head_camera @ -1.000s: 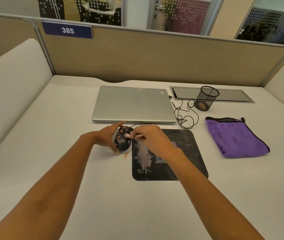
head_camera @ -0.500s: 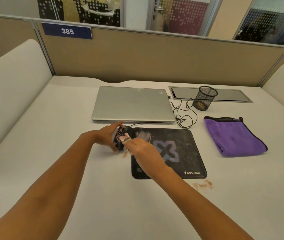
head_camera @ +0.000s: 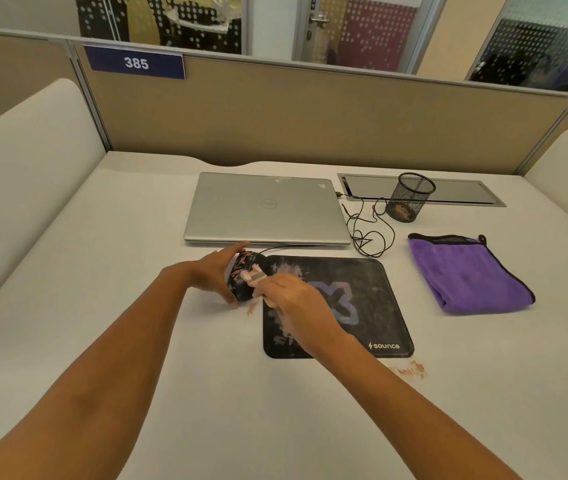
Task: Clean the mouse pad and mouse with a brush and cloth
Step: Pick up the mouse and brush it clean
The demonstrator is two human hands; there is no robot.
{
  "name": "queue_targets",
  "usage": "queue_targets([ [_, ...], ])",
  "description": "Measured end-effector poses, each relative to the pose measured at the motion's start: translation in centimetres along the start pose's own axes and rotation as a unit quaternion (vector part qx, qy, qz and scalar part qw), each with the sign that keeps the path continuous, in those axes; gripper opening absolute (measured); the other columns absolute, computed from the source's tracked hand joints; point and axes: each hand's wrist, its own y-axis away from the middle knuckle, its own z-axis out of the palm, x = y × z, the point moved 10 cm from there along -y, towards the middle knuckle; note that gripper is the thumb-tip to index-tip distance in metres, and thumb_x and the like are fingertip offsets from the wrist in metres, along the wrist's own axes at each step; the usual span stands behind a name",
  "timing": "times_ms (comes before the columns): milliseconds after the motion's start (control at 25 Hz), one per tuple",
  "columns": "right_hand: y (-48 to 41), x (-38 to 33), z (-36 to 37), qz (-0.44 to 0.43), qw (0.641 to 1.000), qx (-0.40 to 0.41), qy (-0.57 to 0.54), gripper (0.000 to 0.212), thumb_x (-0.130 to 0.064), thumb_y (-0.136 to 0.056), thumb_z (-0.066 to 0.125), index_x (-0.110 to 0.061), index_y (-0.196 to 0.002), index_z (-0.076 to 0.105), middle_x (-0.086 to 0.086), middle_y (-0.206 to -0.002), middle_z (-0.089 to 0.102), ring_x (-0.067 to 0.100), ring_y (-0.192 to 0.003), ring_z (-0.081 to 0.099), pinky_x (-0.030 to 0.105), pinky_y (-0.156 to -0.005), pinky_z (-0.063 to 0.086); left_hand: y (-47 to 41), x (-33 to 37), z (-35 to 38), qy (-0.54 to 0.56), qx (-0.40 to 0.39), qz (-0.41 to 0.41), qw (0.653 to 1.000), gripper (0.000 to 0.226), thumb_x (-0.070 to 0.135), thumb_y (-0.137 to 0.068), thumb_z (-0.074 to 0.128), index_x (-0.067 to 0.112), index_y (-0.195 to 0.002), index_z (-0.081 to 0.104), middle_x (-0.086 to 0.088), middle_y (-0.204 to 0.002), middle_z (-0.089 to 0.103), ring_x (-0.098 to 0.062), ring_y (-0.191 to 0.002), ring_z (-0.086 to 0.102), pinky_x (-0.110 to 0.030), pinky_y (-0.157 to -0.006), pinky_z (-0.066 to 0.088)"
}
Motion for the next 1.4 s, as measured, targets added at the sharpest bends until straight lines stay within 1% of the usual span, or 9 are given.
queue_targets([
  [160, -0.1, 1.1, 1.2, 0.054, 0.998, 0.015, -0.023, 0.026, 0.002, -0.072, 0.075, -0.006, -0.096, 0.071, 0.012, -0.094, 0.074, 0.026, -0.088, 0.071, 0.031, -0.078, 0.057, -0.1, 0.0, 0.2, -0.002, -0.002, -0.001, 1.000, 0.124, 0.023, -0.057, 0.088, 0.025, -0.145, 0.001, -0.004, -0.153, 0.016, -0.027, -0.139, 0.020, -0.043, -0.114, 0.022],
  [400, 2.6, -0.4, 0.9, 0.049, 0.996, 0.006, -0.079, 0.018, 0.000, -0.076, 0.071, -0.008, -0.093, 0.072, 0.008, -0.089, 0.074, 0.021, -0.079, 0.070, 0.025, -0.072, 0.056, 0.0, -0.1, 0.1, 0.008, 0.004, 0.006, 1.000, 0.126, 0.020, -0.054, 0.089, 0.024, -0.145, 0.003, -0.005, -0.151, 0.020, -0.026, -0.137, 0.023, -0.041, -0.114, 0.023],
  [600, 1.4, 5.7, -1.0, 0.240, 0.948, 0.104, -0.184, 0.017, -0.007, -0.087, 0.063, -0.010, -0.102, 0.071, 0.007, -0.099, 0.072, 0.007, -0.084, 0.060, 0.009, -0.079, 0.045, -0.2, -0.4, 0.3, 0.005, -0.010, -0.002, 1.000, 0.126, 0.025, -0.054, 0.089, 0.028, -0.145, 0.002, -0.003, -0.153, 0.014, -0.027, -0.139, 0.018, -0.044, -0.114, 0.020],
  [720, 1.2, 7.7, -0.2, 0.319, 0.917, 0.101, -0.216, 0.017, -0.006, -0.087, 0.062, -0.011, -0.101, 0.071, 0.006, -0.102, 0.071, 0.004, -0.086, 0.057, 0.004, -0.077, 0.043, -0.3, -0.3, 0.4, 0.003, -0.012, -0.005, 1.000, 0.125, 0.025, -0.055, 0.088, 0.028, -0.145, 0.001, -0.003, -0.153, 0.013, -0.027, -0.139, 0.018, -0.042, -0.114, 0.020],
  [880, 1.4, 6.3, 0.3, 0.288, 0.940, 0.040, -0.181, 0.017, -0.010, -0.088, 0.062, -0.012, -0.103, 0.070, 0.006, -0.105, 0.070, 0.005, -0.086, 0.057, 0.013, -0.083, 0.048, -0.4, -0.4, 0.4, 0.003, -0.013, -0.005, 1.000, 0.124, 0.024, -0.057, 0.088, 0.028, -0.145, 0.001, -0.003, -0.154, 0.013, -0.027, -0.140, 0.017, -0.042, -0.113, 0.020],
  [1000, 2.0, 5.1, 0.6, 0.266, 0.946, -0.006, -0.183, 0.017, -0.012, -0.088, 0.062, -0.013, -0.103, 0.071, 0.004, -0.105, 0.070, 0.004, -0.084, 0.055, 0.008, -0.079, 0.043, -0.4, -0.4, 0.4, 0.007, -0.013, -0.004, 1.000, 0.124, 0.025, -0.055, 0.088, 0.028, -0.145, 0.002, -0.003, -0.153, 0.015, -0.027, -0.139, 0.019, -0.042, -0.113, 0.021],
  [1120, 1.7, 5.4, -0.4, 0.268, 0.944, 0.025, -0.191, 0.016, -0.011, -0.088, 0.062, -0.011, -0.102, 0.071, 0.004, -0.102, 0.071, 0.002, -0.079, 0.056, 0.006, -0.076, 0.044, -0.3, -0.2, 0.4, 0.009, -0.014, -0.003, 1.000, 0.124, 0.024, -0.055, 0.088, 0.028, -0.145, 0.002, -0.004, -0.152, 0.016, -0.027, -0.139, 0.019, -0.042, -0.113, 0.021],
  [1240, 1.3, 6.6, -0.7, 0.292, 0.936, 0.060, -0.187, 0.016, -0.010, -0.088, 0.063, -0.011, -0.101, 0.071, 0.006, -0.103, 0.071, 0.009, -0.086, 0.061, 0.020, -0.087, 0.053, -0.3, 0.0, 0.5, 0.002, -0.018, -0.004, 1.000, 0.123, 0.023, -0.056, 0.088, 0.028, -0.145, 0.002, -0.003, -0.153, 0.014, -0.027, -0.140, 0.018, -0.043, -0.113, 0.021],
  [1400, 1.8, 5.9, 0.0, 0.290, 0.940, 0.023, -0.181, 0.015, -0.013, -0.088, 0.063, -0.012, -0.101, 0.071, 0.005, -0.102, 0.071, 0.006, -0.082, 0.057, 0.004, -0.073, 0.042, -0.1, 0.2, 0.4, 0.003, -0.016, 0.006, 1.000, 0.124, 0.023, -0.056, 0.088, 0.026, -0.145, 0.002, -0.005, -0.152, 0.016, -0.028, -0.138, 0.020, -0.043, -0.113, 0.022],
])
